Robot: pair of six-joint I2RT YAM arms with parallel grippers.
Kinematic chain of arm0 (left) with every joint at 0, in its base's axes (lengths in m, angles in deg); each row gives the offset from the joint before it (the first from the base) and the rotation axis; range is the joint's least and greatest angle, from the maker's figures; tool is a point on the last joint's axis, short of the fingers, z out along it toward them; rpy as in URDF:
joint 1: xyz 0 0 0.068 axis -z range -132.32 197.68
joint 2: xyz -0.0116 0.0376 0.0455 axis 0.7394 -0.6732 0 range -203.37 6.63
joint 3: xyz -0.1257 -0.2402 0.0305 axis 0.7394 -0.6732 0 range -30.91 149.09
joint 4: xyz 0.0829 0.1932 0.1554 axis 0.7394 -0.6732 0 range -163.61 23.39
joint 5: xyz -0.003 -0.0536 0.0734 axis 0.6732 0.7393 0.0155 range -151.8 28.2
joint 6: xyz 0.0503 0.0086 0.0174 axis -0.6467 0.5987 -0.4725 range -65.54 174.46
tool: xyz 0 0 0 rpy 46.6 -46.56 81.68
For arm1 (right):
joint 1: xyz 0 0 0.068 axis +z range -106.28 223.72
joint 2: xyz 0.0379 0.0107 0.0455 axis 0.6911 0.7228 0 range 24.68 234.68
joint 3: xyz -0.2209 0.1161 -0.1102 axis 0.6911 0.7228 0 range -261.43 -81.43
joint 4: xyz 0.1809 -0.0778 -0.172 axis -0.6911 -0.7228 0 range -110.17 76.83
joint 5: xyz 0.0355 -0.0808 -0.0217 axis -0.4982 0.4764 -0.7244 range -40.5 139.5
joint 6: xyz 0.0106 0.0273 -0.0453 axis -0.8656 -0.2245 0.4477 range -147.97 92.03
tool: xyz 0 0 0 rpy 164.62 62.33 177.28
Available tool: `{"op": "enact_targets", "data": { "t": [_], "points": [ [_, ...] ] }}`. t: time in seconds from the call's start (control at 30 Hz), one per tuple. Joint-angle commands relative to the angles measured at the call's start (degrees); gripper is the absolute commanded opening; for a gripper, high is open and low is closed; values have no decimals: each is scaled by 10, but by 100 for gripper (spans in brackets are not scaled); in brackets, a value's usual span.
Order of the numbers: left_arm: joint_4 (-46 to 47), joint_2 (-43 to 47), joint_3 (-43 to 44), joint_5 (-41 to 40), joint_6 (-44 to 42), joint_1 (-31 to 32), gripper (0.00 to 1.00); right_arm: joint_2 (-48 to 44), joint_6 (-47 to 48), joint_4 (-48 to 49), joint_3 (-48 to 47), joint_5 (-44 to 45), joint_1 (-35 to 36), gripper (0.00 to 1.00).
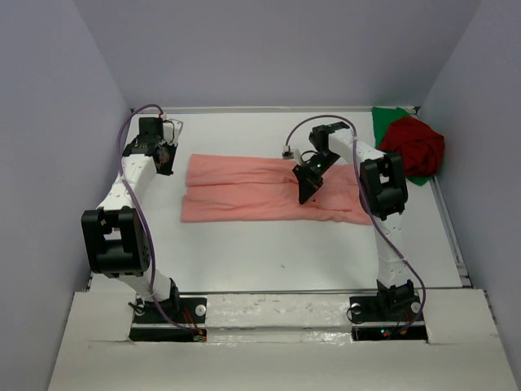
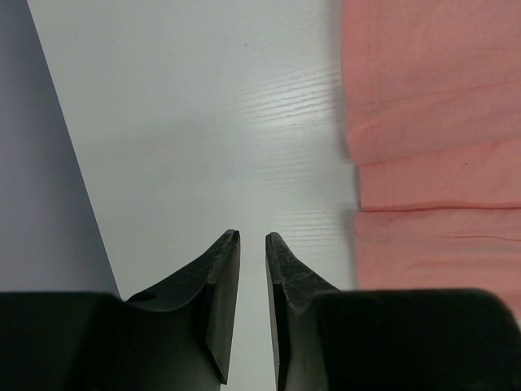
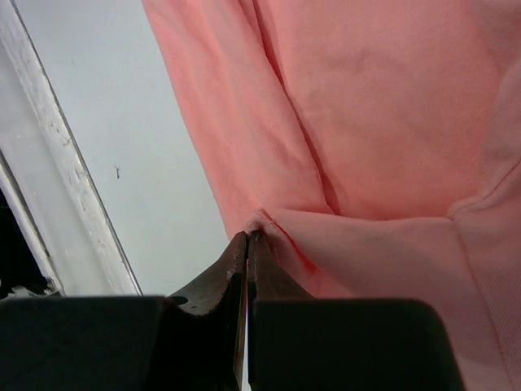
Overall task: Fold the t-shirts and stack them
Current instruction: Fold the other side of the tshirt into a rectangle
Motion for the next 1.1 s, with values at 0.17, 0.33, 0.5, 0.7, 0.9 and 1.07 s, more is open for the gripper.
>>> {"op": "enact_targets", "data": {
  "t": [0.17,0.33,0.5,0.7,0.9,1.07],
  "points": [
    [1,35,-12,6,-6,4,32,18,8,-72,-2,-22,25,0],
    [3,36,-14,5,-7,4,32,17,4,-66,5,-13,30,0],
    [2,34,-13,7,-7,4,33,5,-4,-44,23,19,41,14],
    [2,33,-11,8,-6,4,32,-11,-9,-38,40,49,52,61],
    [1,32,-8,8,-6,4,32,-23,-7,-56,15,45,52,75],
    [0,35,-6,9,-5,4,32,-37,-10,-87,-32,31,52,75]
  ]
}}
